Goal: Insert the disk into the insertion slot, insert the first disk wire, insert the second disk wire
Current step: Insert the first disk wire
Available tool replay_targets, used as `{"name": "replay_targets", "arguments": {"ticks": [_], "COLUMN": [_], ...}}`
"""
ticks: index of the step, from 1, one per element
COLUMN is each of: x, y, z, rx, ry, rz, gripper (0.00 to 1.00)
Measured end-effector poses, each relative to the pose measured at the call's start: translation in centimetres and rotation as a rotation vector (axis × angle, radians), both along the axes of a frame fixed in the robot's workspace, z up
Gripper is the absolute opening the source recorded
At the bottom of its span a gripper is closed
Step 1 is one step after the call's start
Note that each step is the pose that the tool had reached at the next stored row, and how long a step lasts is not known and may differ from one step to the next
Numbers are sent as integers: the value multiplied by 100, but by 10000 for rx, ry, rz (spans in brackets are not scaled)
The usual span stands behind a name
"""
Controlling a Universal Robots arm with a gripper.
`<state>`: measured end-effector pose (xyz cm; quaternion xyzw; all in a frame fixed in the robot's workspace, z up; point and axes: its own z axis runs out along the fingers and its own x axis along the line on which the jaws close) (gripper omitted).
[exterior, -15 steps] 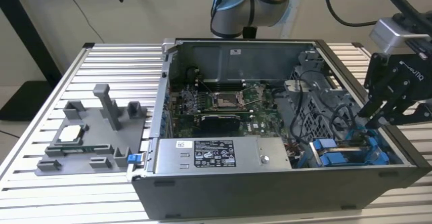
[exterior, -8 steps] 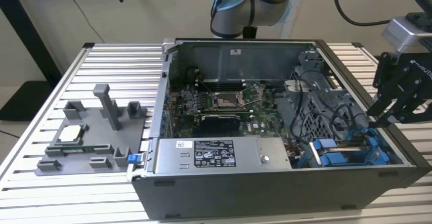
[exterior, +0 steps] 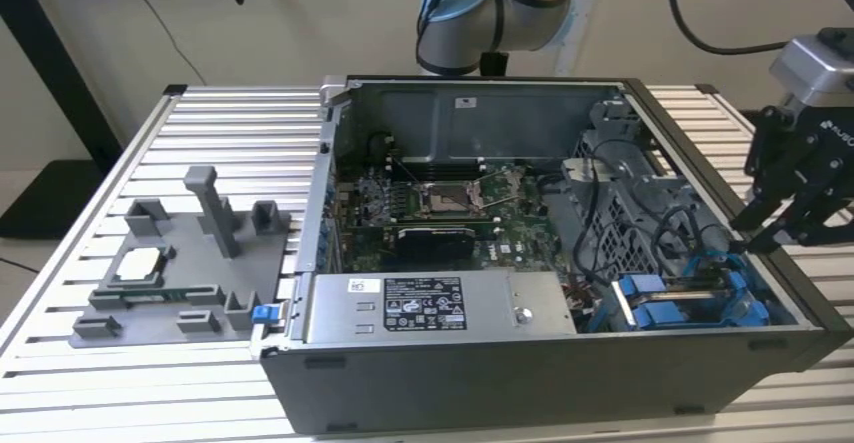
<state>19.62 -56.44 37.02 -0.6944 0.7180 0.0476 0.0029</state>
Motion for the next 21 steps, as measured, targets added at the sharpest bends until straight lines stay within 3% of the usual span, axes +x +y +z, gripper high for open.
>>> {"name": "replay_targets", "arguments": {"ticks": [3, 6, 8, 14, 21], "x": [0, 1, 1, 15, 16], "y": [-1, 0, -1, -70, -80], "z": [-22, -38, -50, -66, -102], "rx": [71, 311, 405, 441, 459], "ry": [28, 28, 30, 124, 150], "rz": [-1, 2, 2, -3, -14], "gripper": [100, 100, 100, 100, 100]}}
